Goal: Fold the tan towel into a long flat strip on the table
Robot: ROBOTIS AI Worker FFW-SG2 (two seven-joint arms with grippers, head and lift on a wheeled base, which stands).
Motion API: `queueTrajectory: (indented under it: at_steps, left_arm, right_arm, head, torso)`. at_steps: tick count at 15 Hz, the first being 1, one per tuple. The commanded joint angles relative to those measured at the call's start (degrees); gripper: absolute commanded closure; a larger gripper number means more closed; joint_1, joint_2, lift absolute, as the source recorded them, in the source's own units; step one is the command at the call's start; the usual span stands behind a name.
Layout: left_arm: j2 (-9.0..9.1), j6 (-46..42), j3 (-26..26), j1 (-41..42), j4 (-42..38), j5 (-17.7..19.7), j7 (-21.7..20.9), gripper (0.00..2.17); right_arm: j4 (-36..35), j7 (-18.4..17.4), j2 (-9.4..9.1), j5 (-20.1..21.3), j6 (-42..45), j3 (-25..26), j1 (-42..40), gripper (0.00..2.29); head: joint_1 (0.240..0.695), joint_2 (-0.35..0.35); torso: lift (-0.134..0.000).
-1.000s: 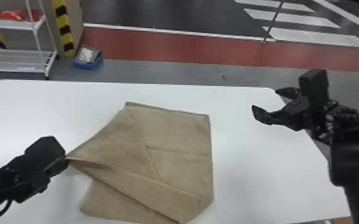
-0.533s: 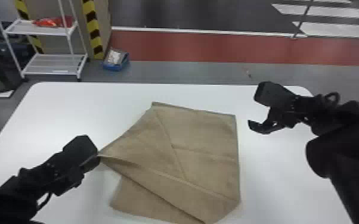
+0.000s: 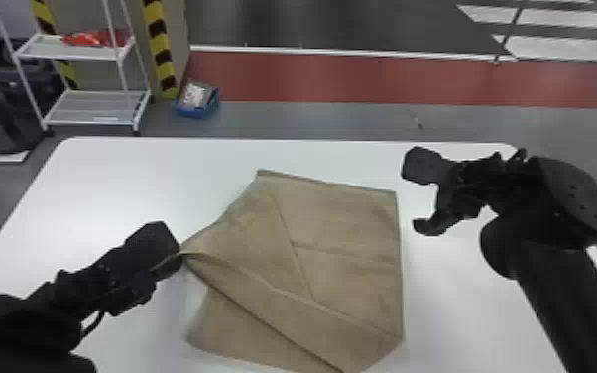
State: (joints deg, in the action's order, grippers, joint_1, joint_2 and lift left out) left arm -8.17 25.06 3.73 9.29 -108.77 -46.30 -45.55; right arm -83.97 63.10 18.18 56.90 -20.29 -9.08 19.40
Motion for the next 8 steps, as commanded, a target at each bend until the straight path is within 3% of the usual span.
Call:
queueTrajectory:
  at_steps: [1, 4, 8]
  left_arm:
    - [-0.09, -0.31, 1.46, -1.56, 1.45, 0.16, -0.06, 2.13]
    - [-0.27, -0.49, 3.04, -3.23, 2.95, 0.24, -0.06, 2.13]
    - [-1.06, -1.72, 6.91, -7.45, 6.46, 1.12, -0.15, 2.13]
  right_arm:
    - [2.59, 1.32, -2.19, 1.64, -2.52, 0.03, 1.43, 0.19]
    - [8.39, 2.46, -4.82, 2.52, -4.63, 0.99, 4.85, 0.19]
    - [11.38, 1.94, -5.35, 6.03, -5.34, 3.28, 6.35, 0.2]
  head:
    - [0.695, -0.084]
    - [0.695, -0.094]
    - [0.695, -0.116]
  torso:
    - [-0.123]
    - [-0.123]
    - [-0.123]
